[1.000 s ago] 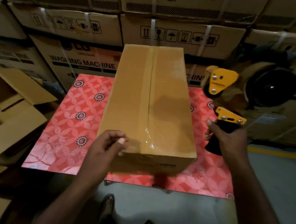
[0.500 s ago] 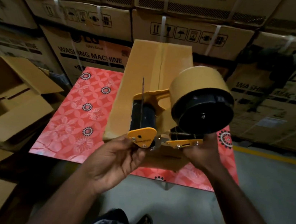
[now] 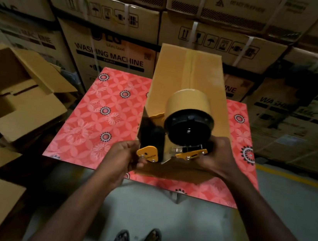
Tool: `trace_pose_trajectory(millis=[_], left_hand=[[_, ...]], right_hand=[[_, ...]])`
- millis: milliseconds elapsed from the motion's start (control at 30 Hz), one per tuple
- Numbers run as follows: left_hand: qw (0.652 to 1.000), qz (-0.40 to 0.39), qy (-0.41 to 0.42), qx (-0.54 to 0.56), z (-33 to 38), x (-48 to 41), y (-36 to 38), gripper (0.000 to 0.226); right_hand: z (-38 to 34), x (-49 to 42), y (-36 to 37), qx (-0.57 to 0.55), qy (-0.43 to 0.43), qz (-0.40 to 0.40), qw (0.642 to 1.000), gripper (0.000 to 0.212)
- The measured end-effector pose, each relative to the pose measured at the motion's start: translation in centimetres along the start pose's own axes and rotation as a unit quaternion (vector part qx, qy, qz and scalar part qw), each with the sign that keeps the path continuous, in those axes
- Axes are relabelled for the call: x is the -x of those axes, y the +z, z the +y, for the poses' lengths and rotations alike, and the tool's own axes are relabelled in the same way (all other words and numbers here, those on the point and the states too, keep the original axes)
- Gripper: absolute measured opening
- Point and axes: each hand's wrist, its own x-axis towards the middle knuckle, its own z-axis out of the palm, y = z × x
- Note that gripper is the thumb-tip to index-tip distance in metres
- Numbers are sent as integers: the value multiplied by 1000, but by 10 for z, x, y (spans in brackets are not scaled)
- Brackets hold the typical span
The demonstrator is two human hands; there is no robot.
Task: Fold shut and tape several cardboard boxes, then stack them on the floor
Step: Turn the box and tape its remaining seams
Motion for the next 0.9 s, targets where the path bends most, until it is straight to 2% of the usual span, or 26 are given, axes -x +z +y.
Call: trace_pose_trajectory(millis=[33, 133, 233, 367, 500, 667, 733, 900], left_hand=[[999, 11, 14, -43, -1, -5, -6, 32], [992, 49, 54, -105, -3, -18, -29, 25], [989, 57, 86, -109, -2, -28, -53, 15], [982, 61, 119, -130, -8, -38, -60, 17], [982, 80, 123, -117, -25, -49, -62, 19], [996, 43, 65, -54, -57, -62, -47, 25], [999, 27, 34, -14, -66, -72, -41, 20], [996, 1, -53, -66, -86, -87, -44, 30]], right_hand=[[-2, -2, 2, 28, -7, -17, 999, 16], [-1, -8, -1, 67, -14, -43, 997, 24], [-3, -12, -10, 76, -25, -27, 996, 17], [-6, -17, -11, 83, -19, -54, 995, 18], [0, -20, -6, 120, 9, -69, 990, 32], [8, -17, -3, 152, 23, -98, 983, 30], [6, -18, -4, 143, 19, -97, 985, 28], [4, -17, -3, 145, 21, -95, 985, 26]])
